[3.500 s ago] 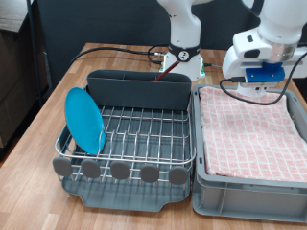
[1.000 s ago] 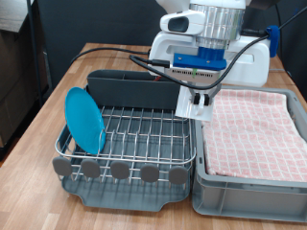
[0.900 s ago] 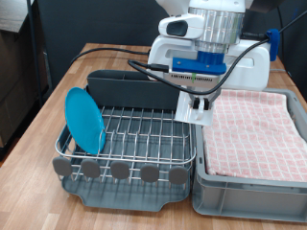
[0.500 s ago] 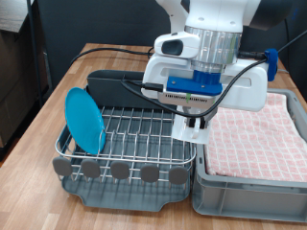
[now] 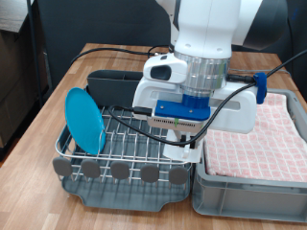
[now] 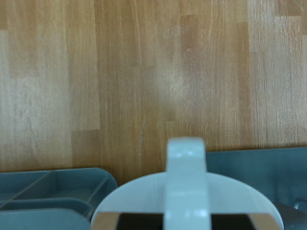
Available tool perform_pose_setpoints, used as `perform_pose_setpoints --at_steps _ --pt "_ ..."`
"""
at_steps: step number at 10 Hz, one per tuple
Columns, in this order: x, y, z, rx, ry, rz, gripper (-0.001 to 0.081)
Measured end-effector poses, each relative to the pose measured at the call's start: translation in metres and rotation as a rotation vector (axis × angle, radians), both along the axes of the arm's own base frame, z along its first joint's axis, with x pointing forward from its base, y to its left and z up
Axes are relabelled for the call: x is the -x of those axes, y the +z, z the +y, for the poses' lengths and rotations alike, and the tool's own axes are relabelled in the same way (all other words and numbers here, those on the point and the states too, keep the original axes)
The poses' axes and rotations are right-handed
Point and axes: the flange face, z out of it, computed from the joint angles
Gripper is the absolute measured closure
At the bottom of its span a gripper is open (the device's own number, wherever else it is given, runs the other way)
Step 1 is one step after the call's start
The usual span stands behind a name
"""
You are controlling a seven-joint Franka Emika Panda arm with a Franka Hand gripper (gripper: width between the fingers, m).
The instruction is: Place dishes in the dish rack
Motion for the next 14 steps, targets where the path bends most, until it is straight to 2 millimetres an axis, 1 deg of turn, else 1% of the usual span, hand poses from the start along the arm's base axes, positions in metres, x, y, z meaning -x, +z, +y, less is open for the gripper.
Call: perform_pose_setpoints --at_steps 4,10,12,14 --pt "-0.003 -0.025 -0.008 -0.031 -0.016 0.016 0.0734" --pt "-0.006 -0.057 -0.011 -0.054 -0.018 0.010 0.0734" --pt "-0.007 -0.062 -0.011 -0.051 -0.017 0.001 0.0734" --pt "-0.008 -0.063 -0.011 -0.050 -0.016 -0.003 0.0734"
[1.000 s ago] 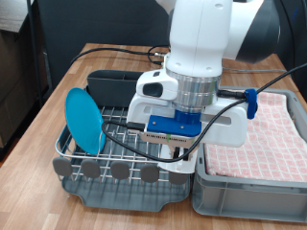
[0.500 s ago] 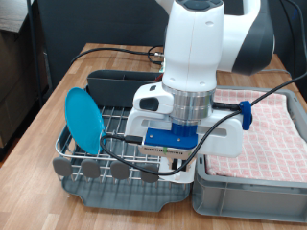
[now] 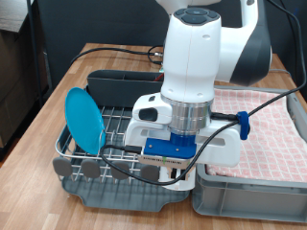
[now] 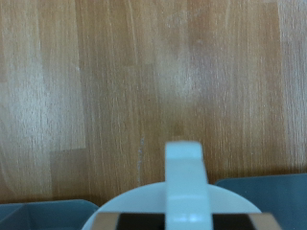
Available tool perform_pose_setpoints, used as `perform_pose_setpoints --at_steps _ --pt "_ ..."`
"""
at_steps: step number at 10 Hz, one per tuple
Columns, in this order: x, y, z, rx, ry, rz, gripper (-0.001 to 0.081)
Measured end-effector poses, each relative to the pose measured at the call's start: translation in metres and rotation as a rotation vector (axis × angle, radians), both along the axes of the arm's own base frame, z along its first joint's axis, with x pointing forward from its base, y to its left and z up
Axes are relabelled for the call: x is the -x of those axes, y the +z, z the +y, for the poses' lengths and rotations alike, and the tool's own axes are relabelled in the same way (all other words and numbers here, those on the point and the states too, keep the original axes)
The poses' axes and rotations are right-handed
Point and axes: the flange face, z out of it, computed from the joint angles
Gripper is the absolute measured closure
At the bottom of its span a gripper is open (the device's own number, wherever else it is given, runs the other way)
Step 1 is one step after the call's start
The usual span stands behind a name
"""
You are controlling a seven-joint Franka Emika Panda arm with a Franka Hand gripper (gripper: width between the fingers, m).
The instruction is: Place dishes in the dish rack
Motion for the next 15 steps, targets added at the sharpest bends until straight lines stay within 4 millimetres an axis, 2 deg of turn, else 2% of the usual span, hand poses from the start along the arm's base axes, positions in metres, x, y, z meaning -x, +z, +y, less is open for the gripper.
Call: perform_pose_setpoints --at_steps 1,2,3,4,6,7,8,10,15 --pt "0.000 -0.002 0.000 0.001 0.000 0.003 0.0734" --pt "0.000 -0.004 0.000 0.002 0.000 0.005 0.0653" --pt "0.000 -0.004 0.000 0.002 0.000 0.006 0.0462" --pt "-0.001 -0.002 0.000 0.002 0.003 0.004 0.0462" --pt "-0.006 0.011 0.004 -0.009 0.041 0.044 0.0150" --pt "-0.010 0.022 0.006 -0.022 0.062 0.078 0.0150" --pt "-0.013 0.035 0.008 -0.035 0.074 0.115 0.0040" --pt "-0.018 0.063 0.009 -0.051 0.084 0.169 0.0013" --pt "-0.025 0.122 0.008 -0.012 0.076 0.135 0.0003"
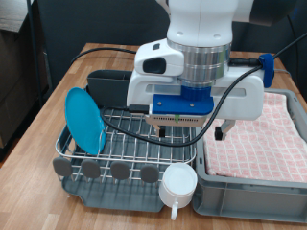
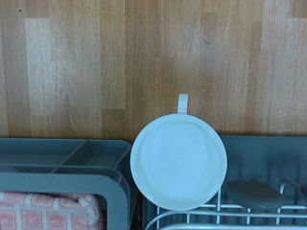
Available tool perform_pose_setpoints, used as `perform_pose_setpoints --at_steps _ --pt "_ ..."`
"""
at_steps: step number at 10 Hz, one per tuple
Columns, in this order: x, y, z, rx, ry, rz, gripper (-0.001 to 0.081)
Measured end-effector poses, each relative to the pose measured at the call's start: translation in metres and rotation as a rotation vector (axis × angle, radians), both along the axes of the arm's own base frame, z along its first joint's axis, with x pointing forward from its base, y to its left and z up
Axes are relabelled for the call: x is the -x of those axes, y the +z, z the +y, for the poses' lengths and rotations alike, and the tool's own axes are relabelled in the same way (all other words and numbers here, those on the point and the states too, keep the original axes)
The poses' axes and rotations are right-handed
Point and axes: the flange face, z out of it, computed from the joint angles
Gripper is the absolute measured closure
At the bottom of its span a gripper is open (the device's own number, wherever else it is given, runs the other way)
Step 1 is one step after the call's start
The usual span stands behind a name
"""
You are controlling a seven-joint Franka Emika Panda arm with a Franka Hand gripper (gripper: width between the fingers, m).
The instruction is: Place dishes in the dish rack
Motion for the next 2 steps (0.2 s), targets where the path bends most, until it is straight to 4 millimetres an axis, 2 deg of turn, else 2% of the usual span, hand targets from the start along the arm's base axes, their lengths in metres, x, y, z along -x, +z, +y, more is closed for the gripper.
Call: perform_pose_setpoints --at_steps 2 --pt "0.0010 0.0171 0.0010 0.009 -0.005 0.001 0.0003"
